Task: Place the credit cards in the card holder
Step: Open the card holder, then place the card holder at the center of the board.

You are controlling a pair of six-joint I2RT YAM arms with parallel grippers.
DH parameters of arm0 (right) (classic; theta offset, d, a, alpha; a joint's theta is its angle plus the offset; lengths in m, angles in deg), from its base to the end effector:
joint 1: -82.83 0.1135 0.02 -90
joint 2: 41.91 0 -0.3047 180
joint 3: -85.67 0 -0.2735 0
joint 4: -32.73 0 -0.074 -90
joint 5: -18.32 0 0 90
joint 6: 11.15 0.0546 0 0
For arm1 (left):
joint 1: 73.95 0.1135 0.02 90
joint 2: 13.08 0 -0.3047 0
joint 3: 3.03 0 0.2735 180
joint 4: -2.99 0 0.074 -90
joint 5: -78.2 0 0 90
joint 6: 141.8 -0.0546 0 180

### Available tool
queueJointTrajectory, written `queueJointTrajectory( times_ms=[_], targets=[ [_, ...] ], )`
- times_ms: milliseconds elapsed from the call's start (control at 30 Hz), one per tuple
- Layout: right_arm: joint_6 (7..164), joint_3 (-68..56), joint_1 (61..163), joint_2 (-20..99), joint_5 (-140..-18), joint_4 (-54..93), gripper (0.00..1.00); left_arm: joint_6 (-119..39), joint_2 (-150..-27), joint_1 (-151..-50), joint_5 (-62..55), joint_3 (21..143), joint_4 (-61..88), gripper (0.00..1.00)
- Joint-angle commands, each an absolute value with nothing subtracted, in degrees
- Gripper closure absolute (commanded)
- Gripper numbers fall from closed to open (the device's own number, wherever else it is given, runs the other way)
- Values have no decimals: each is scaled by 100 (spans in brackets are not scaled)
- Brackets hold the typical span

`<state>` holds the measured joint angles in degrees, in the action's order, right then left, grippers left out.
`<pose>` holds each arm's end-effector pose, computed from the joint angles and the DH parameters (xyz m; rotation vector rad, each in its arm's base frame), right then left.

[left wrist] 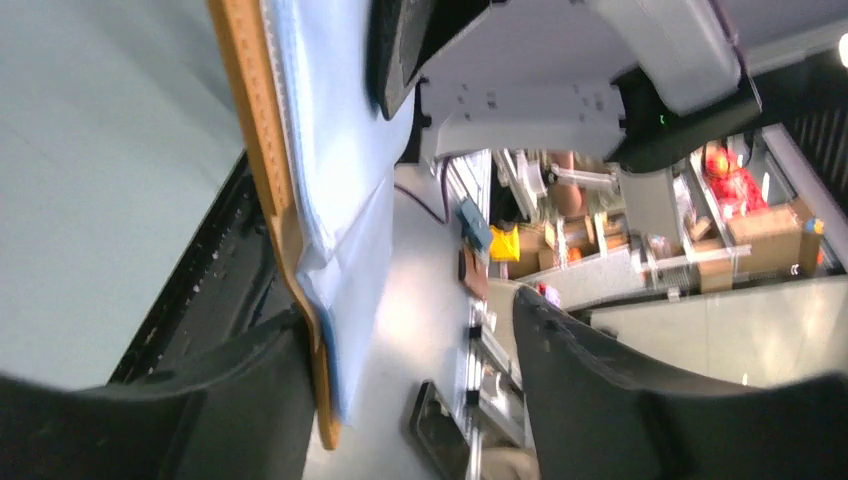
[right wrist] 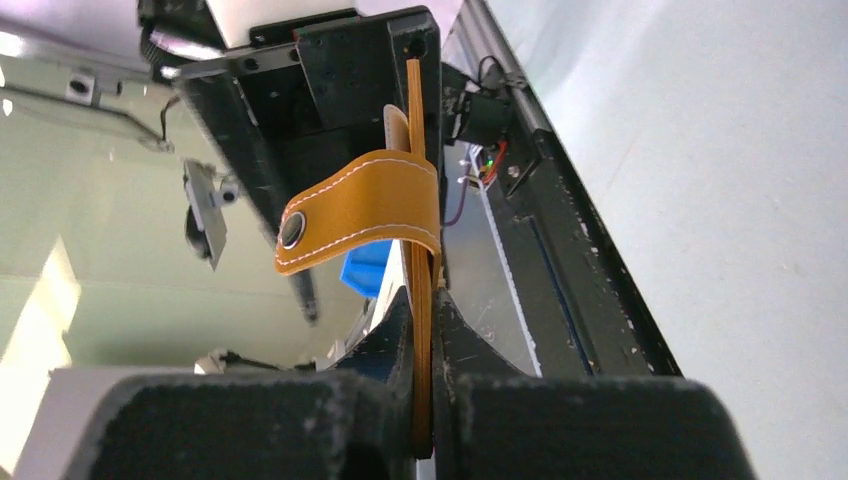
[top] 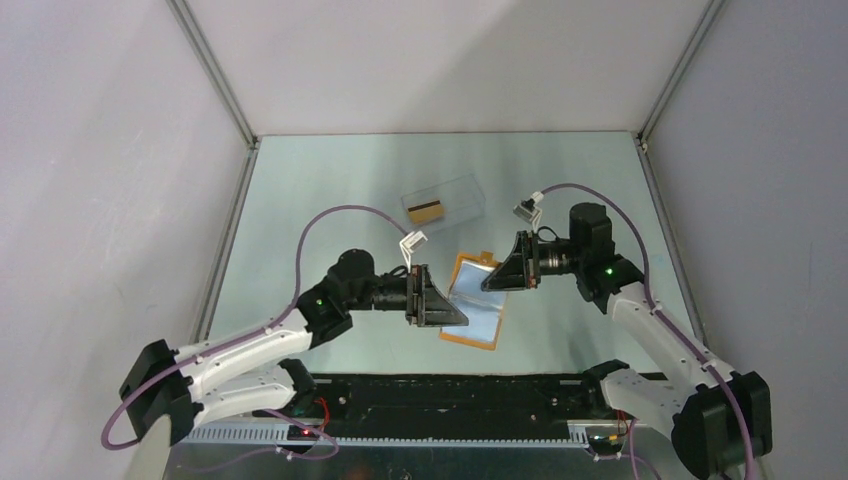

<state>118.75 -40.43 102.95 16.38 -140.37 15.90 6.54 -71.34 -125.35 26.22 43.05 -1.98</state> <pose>0.1891 0.1234 0.3178 -0.5591 2.0615 1.8072 0.1254 -0.2110 0.3002 0.4916 2.0600 -1.8626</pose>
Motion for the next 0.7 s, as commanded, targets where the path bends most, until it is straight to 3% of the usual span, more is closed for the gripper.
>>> queueJointTrajectory(
  times_ms=[0,167,333,533,667],
  targets=[
    [11894,-4162,10058,1579,-13445,1082,100,566,-6762,-12259,1935,4072,-133,22],
    [12402,-4608,9802,1036,-12475,1188,100,481,-5875,-11831,-209,4114,1887,5],
    [13129,-5180,9806,743,-11334,1887,100,405,-5248,-11722,-1972,4552,3109,2],
    [14029,-6123,10020,323,-9742,2697,100,180,-5052,-11718,-2632,5031,3370,1],
    [14773,-6413,10530,-190,-7859,1919,100,106,-5284,-11712,-2669,5261,3376,1]
  ],
)
